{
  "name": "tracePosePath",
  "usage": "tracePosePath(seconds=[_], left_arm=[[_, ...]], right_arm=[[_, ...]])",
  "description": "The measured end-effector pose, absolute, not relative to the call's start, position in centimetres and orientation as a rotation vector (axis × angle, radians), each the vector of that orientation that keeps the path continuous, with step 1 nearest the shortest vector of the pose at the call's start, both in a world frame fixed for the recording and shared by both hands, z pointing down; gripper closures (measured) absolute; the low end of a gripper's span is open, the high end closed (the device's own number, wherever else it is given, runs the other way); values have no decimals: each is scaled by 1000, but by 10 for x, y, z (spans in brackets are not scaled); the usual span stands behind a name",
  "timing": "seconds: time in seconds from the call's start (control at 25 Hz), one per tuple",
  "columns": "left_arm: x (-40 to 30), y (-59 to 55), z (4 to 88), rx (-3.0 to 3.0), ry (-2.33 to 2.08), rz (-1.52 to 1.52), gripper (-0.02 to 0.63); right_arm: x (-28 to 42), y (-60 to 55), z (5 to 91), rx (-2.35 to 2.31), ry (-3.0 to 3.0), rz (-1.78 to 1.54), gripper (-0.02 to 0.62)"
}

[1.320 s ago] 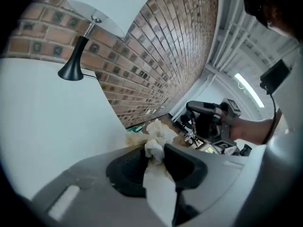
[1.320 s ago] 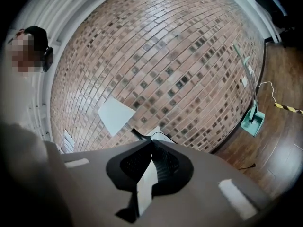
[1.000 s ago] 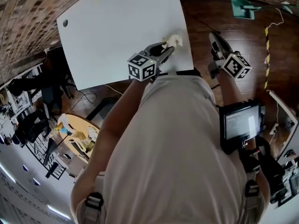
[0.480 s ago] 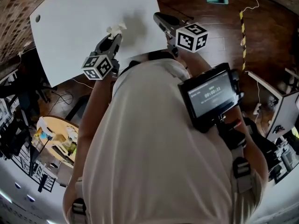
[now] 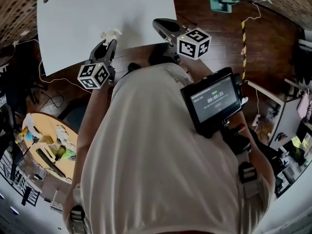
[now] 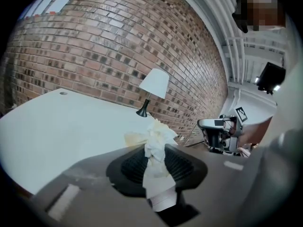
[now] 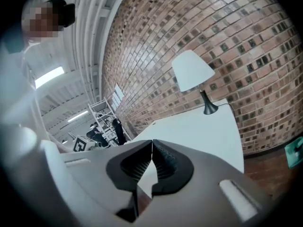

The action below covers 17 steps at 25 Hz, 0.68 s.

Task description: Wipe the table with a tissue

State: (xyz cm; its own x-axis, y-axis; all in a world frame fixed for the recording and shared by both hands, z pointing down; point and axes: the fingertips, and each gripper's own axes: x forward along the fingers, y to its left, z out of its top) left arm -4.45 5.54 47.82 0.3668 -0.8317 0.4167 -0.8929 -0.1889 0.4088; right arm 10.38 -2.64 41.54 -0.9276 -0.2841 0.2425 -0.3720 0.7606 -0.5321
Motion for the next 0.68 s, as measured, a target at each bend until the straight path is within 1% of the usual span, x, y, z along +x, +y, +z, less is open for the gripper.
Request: tracePosePath(seconds=[0.28,0.68], left_arm=[[-32,92,453,2219,-1432,118,492],[-59,122,452,2219,-1467,95,492]], right_arm=[[62,30,394,314,-2867,772,588],[34,65,396,258,-2849,733,588]])
